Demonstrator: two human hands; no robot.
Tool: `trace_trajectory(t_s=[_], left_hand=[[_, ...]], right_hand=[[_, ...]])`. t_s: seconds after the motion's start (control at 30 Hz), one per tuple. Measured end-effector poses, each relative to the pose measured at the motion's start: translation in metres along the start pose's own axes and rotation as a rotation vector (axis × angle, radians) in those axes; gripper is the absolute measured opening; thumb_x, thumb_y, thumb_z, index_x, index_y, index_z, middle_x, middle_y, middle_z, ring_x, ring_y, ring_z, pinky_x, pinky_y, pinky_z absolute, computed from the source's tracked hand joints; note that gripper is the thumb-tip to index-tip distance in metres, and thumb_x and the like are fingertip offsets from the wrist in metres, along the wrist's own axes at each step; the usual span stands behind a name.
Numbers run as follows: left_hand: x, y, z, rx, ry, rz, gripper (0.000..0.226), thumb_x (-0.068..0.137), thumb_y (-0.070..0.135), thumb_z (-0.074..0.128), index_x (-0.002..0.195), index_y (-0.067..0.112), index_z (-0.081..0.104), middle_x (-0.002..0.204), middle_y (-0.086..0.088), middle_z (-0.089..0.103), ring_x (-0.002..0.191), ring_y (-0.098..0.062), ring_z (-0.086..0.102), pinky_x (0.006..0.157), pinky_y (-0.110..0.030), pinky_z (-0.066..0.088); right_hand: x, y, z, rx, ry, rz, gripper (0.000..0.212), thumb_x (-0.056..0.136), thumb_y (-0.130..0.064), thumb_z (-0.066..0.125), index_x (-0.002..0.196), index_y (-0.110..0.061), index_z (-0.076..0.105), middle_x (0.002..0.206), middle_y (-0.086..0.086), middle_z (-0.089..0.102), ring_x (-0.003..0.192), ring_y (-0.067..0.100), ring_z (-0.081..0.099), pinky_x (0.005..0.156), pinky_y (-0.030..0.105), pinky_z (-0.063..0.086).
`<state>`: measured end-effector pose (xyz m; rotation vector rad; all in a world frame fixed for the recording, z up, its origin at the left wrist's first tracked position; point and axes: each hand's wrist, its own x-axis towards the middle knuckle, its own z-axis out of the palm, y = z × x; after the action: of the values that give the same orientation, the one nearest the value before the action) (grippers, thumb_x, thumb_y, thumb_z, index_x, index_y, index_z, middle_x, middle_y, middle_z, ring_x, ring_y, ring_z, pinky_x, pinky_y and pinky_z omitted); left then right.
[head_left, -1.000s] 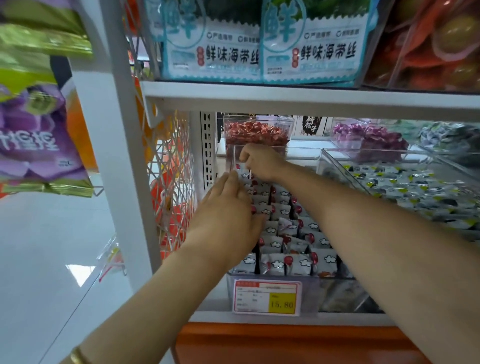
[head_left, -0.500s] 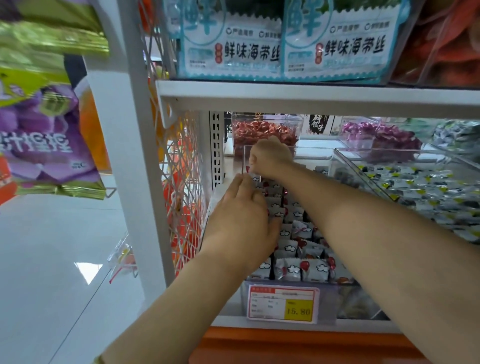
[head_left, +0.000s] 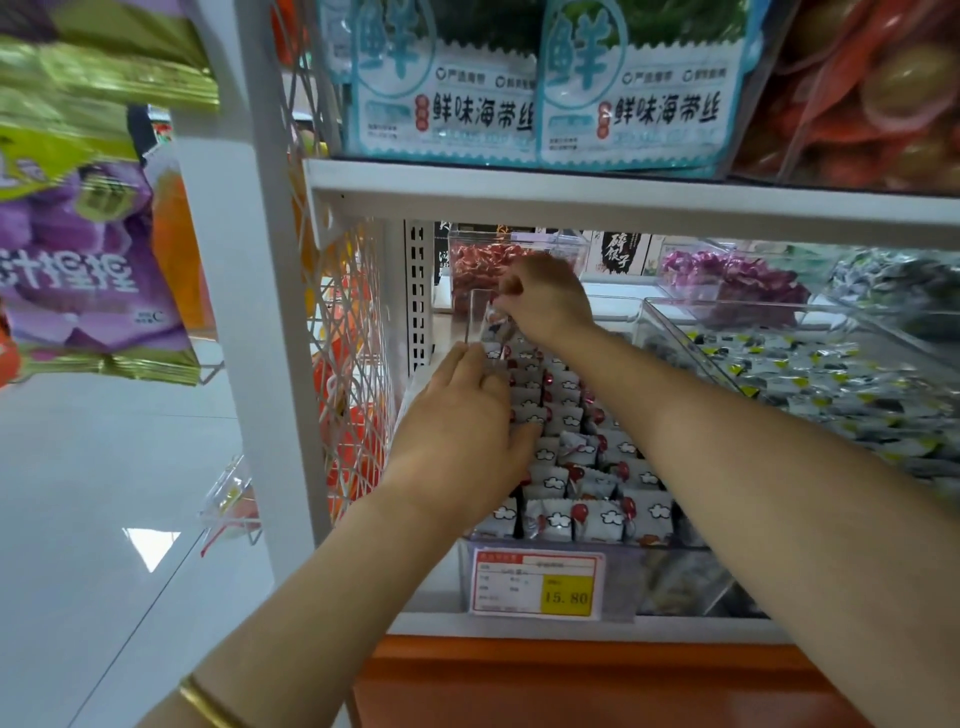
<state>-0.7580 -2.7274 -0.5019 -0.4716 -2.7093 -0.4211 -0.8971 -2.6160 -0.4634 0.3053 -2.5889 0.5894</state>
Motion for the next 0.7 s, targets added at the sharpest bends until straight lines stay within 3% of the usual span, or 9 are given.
trace_trajectory(t_s=[0.13,0.23,0.3,0.43,0.57,0.63,0.67,0.7], left_hand=[[-0.007,0.001,-0.004,-0.11,0.06,-0.007,0.056,0.095,0.044,0.038,0.141,0.013,0.034,0.154,-0.005,0.02,0.143,-0.018,0.01,0.114,-0.03,0.012],[-0.021,0.005,-0.007,-0.137,0.129,0.014,0.054,0.096,0.041,0.037,0.143,0.014,0.032,0.153,-0.005,0.024,0.141,-0.017,0.013,0.113,-0.028,0.011],[-0.032,0.009,-0.01,-0.153,0.202,0.005,0.052,0.096,0.037,0.038,0.141,0.013,0.035,0.15,-0.005,0.03,0.137,-0.017,0.018,0.112,-0.028,0.013],[-0.048,0.022,-0.017,-0.222,0.323,-0.068,0.046,0.096,0.032,0.043,0.137,0.011,0.044,0.141,-0.006,0.042,0.128,-0.021,0.027,0.105,-0.029,0.019],[-0.055,0.027,-0.019,-0.368,0.31,-0.167,0.041,0.095,0.032,0.042,0.127,0.01,0.054,0.131,-0.007,0.048,0.123,-0.024,0.034,0.097,-0.023,0.02],[-0.057,0.025,-0.02,-0.498,0.288,-0.21,0.038,0.093,0.034,0.044,0.118,0.011,0.061,0.122,-0.009,0.054,0.118,-0.025,0.043,0.104,-0.033,0.03],[-0.058,0.025,-0.022,-0.574,0.278,-0.219,0.036,0.093,0.035,0.045,0.112,0.012,0.063,0.115,-0.008,0.058,0.111,-0.022,0.048,0.099,-0.037,0.039],[-0.059,0.025,-0.024,-0.66,0.271,-0.217,0.032,0.092,0.037,0.047,0.104,0.013,0.065,0.104,-0.005,0.06,0.1,-0.014,0.053,0.09,-0.032,0.045]], right_hand=[[-0.027,0.001,-0.033,0.192,0.216,-0.006,0.01,0.09,-0.015,0.058,0.091,-0.005,0.061,0.095,0.008,0.061,0.084,0.02,0.054,0.072,0.029,0.043],[-0.059,0.003,-0.056,0.312,0.312,0.022,0.01,0.091,-0.014,0.056,0.092,-0.006,0.061,0.088,0.003,0.06,0.081,0.017,0.055,0.066,0.022,0.035],[-0.087,0.004,-0.071,0.42,0.342,0.08,0.007,0.091,-0.015,0.057,0.088,-0.009,0.058,0.083,0.0,0.059,0.077,0.016,0.055,0.065,0.024,0.039],[-0.15,0.002,-0.088,0.792,0.26,0.244,0.006,0.093,-0.01,0.055,0.087,-0.007,0.056,0.077,0.003,0.062,0.057,0.01,0.06,0.061,0.026,0.054],[-0.187,-0.006,-0.094,1.124,0.139,0.359,0.012,0.092,-0.004,0.053,0.083,-0.005,0.06,0.077,0.008,0.063,0.059,0.012,0.062,0.057,0.023,0.055],[-0.195,-0.008,-0.098,1.246,0.11,0.391,0.011,0.092,-0.003,0.053,0.084,-0.004,0.061,0.075,0.005,0.064,0.061,0.011,0.062,0.058,0.023,0.054],[-0.197,-0.007,-0.1,1.306,0.101,0.415,0.011,0.092,-0.003,0.053,0.084,-0.004,0.061,0.073,0.003,0.066,0.062,0.011,0.062,0.057,0.023,0.054],[-0.2,-0.006,-0.101,1.368,0.092,0.437,0.011,0.091,-0.003,0.053,0.083,-0.004,0.061,0.07,0.0,0.068,0.062,0.011,0.063,0.057,0.022,0.053]])
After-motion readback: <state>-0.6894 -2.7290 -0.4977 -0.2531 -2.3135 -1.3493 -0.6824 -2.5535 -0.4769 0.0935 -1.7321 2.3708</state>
